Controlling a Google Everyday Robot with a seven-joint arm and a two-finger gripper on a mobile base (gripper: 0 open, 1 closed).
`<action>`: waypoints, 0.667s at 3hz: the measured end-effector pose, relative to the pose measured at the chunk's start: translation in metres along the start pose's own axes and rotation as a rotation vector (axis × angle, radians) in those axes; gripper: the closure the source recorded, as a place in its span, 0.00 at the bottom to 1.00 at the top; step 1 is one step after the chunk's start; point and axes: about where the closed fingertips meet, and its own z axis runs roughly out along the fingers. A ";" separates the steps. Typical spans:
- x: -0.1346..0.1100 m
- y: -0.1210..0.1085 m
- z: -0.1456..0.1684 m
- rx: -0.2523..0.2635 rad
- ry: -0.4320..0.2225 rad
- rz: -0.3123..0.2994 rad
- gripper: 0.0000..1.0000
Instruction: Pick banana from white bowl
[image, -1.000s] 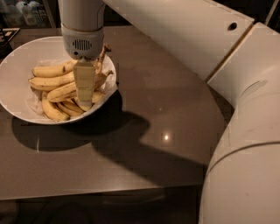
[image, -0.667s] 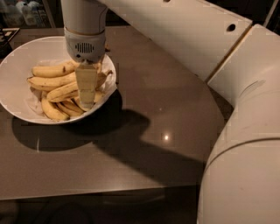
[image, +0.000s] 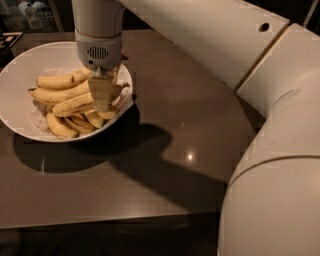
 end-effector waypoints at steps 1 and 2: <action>0.004 0.000 0.004 -0.010 -0.004 0.009 0.59; 0.005 0.001 0.002 -0.009 -0.007 0.011 0.77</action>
Offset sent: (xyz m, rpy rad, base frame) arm -0.0128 -0.0402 -0.0124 -0.0405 0.0581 -0.0334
